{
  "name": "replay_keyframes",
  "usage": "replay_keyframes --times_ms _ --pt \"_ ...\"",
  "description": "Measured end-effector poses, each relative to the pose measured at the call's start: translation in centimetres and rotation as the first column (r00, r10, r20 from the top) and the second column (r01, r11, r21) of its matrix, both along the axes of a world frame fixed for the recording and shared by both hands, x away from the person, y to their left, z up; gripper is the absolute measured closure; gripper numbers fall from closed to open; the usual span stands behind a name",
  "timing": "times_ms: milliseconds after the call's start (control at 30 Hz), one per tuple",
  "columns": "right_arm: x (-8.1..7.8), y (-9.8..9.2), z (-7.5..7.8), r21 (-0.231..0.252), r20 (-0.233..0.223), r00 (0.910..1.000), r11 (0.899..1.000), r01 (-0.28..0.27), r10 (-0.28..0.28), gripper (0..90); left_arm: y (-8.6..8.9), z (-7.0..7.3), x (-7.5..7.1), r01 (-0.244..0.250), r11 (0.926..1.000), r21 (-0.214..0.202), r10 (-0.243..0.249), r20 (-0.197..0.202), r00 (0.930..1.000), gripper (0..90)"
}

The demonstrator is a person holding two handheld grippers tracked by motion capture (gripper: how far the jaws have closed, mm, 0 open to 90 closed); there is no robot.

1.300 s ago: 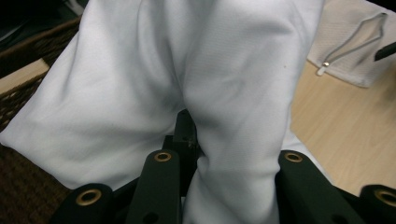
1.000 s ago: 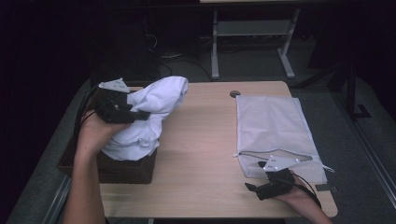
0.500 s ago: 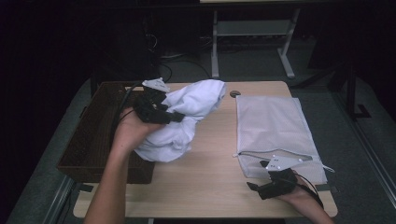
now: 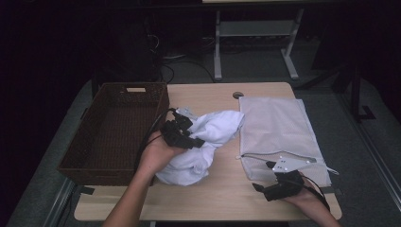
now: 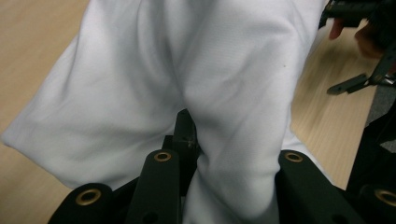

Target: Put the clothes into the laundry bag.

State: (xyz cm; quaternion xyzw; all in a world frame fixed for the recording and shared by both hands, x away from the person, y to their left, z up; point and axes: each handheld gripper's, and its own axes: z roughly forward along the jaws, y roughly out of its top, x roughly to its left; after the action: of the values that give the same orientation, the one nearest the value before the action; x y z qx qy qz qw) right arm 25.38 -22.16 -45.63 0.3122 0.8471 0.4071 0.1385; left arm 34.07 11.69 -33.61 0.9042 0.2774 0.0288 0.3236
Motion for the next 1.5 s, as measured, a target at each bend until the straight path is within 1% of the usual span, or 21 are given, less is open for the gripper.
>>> replay_keyframes --times_ms 100,200,233,267,367,467,500,600,733,800,867,967,1100,1133,1200,1267,1367,1433,1500 --pt "0.1 0.0 0.0 -0.004 -0.001 1.0000 1.000 0.001 -0.001 7.5 -0.1 -1.6 -0.5 -0.008 0.9998 0.018 0.009 -0.017 0.9998 71.0" --pt "0.1 0.0 0.0 -0.005 0.000 1.0000 1.000 0.002 -0.002 7.6 -0.1 -3.0 -0.9 -0.008 0.9997 0.024 0.009 -0.040 0.9992 71.0" --pt "0.1 0.0 0.0 -0.004 0.000 1.0000 1.000 0.002 -0.002 7.6 -0.1 -3.0 -0.9 -0.008 0.9997 0.024 0.009 -0.040 0.9992 71.0" --pt "0.1 0.0 0.0 -0.003 0.000 1.0000 1.000 0.002 -0.002 7.6 0.0 -4.0 -1.1 -0.014 0.9995 0.029 0.016 -0.050 0.9986 71.0" --pt "0.1 -0.2 0.0 -0.003 0.002 1.0000 1.000 0.007 -0.007 7.5 0.3 -5.5 -1.5 -0.033 0.9992 0.025 0.034 -0.058 0.9977 71.0" --pt "0.3 -0.6 0.1 -0.001 0.002 0.9998 1.000 0.018 -0.018 7.6 0.5 -6.8 -1.8 -0.034 0.9988 0.036 0.037 -0.070 0.9969 71.0" --pt "0.3 -0.7 0.2 -0.001 0.001 0.9997 1.000 0.024 -0.024 7.6 0.5 -7.1 -1.9 -0.039 0.9987 0.033 0.042 -0.070 0.9967 71.0" --pt "0.5 -1.3 0.4 0.004 0.006 0.9989 0.999 0.046 -0.046 7.6 0.6 -7.8 -2.4 -0.041 0.9989 0.022 0.042 -0.055 0.9976 70.9" --pt "0.8 -2.5 0.8 0.013 0.007 0.9957 0.996 0.092 -0.092 7.8 0.6 -8.4 -2.5 -0.042 0.9990 0.018 0.042 -0.045 0.9981 70.7" --pt "0.8 -3.1 0.9 0.011 0.011 0.9947 0.995 0.102 -0.103 12.7 0.5 -8.9 -2.6 -0.033 0.9993 0.020 0.034 -0.046 0.9984 70.5" --pt "0.8 -3.7 1.1 0.003 0.010 0.9936 0.994 0.112 -0.112 13.2 0.4 -9.4 -2.6 -0.024 0.9994 0.024 0.025 -0.042 0.9988 70.1" --pt "0.8 -4.4 1.3 -0.016 -0.011 0.9928 0.993 0.119 -0.119 13.2 0.3 -9.8 -2.8 -0.018 0.9996 0.023 0.018 -0.030 0.9994 69.7" --pt "0.9 -4.8 1.2 -0.042 -0.044 0.9923 0.993 0.114 -0.116 14.3 0.7 -10.2 -2.8 -0.020 0.9998 -0.009 0.020 -0.030 0.9993 69.1" --pt "1.0 -4.9 1.1 -0.051 -0.057 0.9919 0.993 0.111 -0.113 16.8 0.8 -10.3 -2.8 -0.020 0.9997 -0.013 0.019 -0.030 0.9994 69.0" --pt "0.9 -5.0 1.0 -0.068 -0.058 0.9919 0.992 0.109 -0.113 27.1 0.8 -10.5 -2.9 -0.021 0.9996 -0.018 0.020 -0.024 0.9995 68.9" --pt "0.9 -5.1 1.0 -0.081 -0.066 0.9906 0.990 0.114 -0.120 42.4 0.7 -10.5 -2.9 -0.015 0.9999 -0.005 0.015 -0.019 0.9997 68.6" --pt "1.0 -5.5 0.7 -0.112 -0.090 0.9887 0.988 0.110 -0.120 62.5 0.6 -10.6 -2.9 -0.015 0.9999 -0.007 0.015 -0.018 0.9997 68.2" --pt "1.2 -5.5 0.5 -0.136 -0.111 0.9863 0.985 0.107 -0.122 72.7 0.7 -10.7 -2.9 -0.015 0.9999 -0.007 0.015 -0.020 0.9997 68.1" --pt "1.3 -5.6 0.3 -0.146 -0.126 0.9853 0.985 0.096 -0.115 81.0 0.7 -10.7 -2.9 -0.014 0.9999 -0.007 0.013 -0.020 0.9997 68.0"
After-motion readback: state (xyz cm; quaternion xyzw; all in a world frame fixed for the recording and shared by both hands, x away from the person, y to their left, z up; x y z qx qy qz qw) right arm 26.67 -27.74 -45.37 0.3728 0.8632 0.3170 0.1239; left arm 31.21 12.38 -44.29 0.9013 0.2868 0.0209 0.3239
